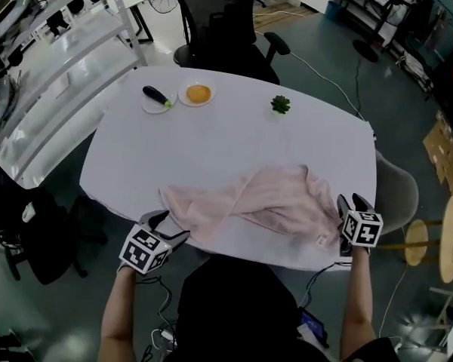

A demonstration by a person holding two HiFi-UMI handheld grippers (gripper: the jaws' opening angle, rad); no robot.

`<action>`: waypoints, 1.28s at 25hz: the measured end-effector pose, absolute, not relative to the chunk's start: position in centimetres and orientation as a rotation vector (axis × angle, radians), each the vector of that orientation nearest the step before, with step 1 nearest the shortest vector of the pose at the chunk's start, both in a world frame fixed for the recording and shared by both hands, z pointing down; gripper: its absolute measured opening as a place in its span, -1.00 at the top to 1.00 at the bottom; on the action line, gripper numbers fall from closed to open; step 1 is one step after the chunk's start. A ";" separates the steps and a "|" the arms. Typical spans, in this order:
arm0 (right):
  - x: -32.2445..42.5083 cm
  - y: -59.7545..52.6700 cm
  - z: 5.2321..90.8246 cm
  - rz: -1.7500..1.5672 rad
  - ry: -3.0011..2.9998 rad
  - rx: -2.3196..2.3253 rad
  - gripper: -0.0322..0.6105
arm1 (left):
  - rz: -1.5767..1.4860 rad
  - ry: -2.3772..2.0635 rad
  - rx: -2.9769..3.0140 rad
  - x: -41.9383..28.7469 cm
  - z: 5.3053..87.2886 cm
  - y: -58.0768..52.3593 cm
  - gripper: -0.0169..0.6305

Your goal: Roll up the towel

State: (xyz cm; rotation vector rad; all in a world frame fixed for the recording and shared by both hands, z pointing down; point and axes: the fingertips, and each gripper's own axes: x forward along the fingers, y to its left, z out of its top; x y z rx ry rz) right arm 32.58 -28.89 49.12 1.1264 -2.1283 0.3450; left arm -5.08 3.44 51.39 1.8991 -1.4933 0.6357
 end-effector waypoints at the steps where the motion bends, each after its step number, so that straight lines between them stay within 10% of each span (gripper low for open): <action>1: 32.0 -29.5 49.4 0.357 -2.138 1.096 0.21 | 0.653 -1.452 1.922 -3.6 51.7 3.6 -0.12; 20: 26.8 -31.3 57.0 0.746 -2.063 0.685 0.11 | 1.043 -1.375 1.851 3.3 60.4 3.7 0.28; 29: 26.3 -29.8 57.6 0.643 -2.074 0.601 0.65 | 0.946 -1.463 1.740 2.8 60.5 3.8 0.46; 32: 26.4 -29.4 57.3 0.624 -2.091 0.577 0.70 | 0.940 -1.527 1.690 2.0 60.3 3.8 0.82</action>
